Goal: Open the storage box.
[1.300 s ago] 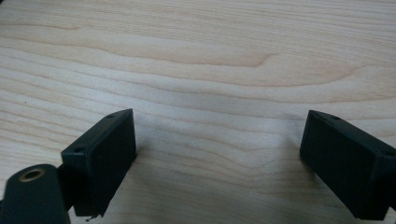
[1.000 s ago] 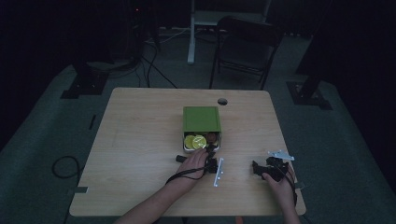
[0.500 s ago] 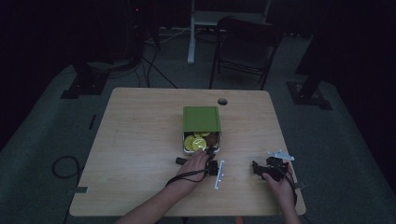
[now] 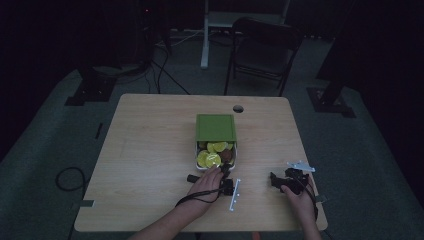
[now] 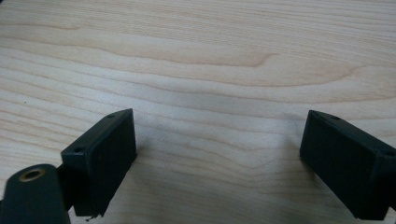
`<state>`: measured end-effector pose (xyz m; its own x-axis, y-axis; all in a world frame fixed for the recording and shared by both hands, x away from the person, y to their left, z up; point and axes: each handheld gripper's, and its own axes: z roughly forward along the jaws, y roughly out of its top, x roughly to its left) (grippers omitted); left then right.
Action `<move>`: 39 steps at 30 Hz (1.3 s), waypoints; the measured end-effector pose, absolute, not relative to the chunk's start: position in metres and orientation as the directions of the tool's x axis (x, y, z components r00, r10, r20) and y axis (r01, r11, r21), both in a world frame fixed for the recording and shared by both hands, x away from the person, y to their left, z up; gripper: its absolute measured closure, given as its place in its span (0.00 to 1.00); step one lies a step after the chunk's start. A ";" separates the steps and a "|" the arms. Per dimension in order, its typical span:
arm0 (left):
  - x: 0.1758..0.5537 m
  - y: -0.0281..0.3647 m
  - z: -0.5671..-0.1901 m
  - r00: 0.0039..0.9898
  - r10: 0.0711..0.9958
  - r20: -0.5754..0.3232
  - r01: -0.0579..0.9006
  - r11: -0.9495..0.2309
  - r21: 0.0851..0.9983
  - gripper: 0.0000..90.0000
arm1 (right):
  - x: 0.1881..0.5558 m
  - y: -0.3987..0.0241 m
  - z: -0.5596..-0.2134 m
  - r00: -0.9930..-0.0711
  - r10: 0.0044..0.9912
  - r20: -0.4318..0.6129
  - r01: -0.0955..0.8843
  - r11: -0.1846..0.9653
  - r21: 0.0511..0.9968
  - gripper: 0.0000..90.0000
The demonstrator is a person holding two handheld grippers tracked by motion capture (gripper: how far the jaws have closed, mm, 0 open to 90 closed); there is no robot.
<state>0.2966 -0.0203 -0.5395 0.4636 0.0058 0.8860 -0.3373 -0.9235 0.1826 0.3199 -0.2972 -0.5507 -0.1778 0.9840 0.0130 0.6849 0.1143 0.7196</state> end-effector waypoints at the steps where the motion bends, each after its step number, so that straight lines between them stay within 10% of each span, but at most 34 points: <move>1: 0.295 -0.020 -0.539 0.459 0.003 0.888 -0.339 -0.924 0.179 0.81 | 0.320 -0.297 -0.551 -0.178 0.984 0.013 0.685 0.114 0.719 0.11; 39: 0.236 -0.017 -0.538 0.507 -0.041 0.861 -0.370 -0.912 0.175 0.81 | 0.320 -0.297 -0.551 -0.178 0.984 0.013 0.685 0.114 0.720 0.11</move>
